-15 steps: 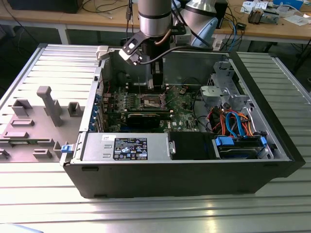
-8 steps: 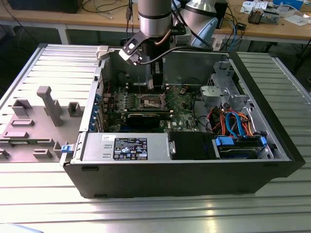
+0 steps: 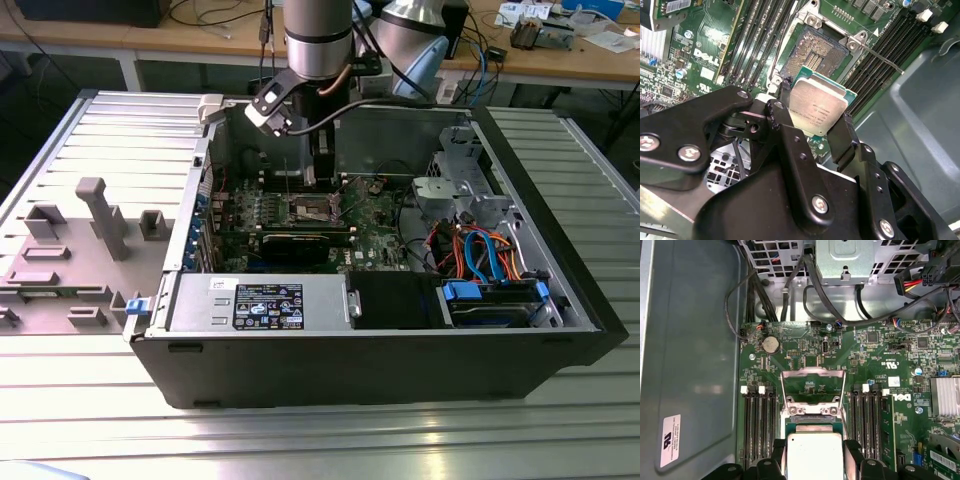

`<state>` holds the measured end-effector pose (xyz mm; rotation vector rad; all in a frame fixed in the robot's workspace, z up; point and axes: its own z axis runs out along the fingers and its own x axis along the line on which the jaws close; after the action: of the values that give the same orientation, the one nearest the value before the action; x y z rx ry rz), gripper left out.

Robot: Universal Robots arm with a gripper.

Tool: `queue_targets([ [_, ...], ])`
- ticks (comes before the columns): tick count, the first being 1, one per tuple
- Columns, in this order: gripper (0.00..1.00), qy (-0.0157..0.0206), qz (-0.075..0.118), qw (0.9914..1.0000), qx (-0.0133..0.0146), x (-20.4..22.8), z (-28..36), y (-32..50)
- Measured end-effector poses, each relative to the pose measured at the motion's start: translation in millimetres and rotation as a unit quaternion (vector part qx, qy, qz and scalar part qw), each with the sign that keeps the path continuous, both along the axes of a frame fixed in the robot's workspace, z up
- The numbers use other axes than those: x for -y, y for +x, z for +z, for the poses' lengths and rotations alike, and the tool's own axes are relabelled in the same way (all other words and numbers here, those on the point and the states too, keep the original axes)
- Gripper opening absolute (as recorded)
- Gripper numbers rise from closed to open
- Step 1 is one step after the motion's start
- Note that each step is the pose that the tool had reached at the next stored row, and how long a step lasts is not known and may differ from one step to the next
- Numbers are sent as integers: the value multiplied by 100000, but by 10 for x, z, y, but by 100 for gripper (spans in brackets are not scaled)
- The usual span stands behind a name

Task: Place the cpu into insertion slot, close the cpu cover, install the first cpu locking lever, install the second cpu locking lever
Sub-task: 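Place the cpu into insertion slot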

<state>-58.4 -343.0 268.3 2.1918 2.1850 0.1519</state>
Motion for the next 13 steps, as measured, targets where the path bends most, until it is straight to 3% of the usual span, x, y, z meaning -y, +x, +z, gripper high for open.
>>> queue_targets([
  [13,55,7,-62,100000,3,-2,-106,0],
])
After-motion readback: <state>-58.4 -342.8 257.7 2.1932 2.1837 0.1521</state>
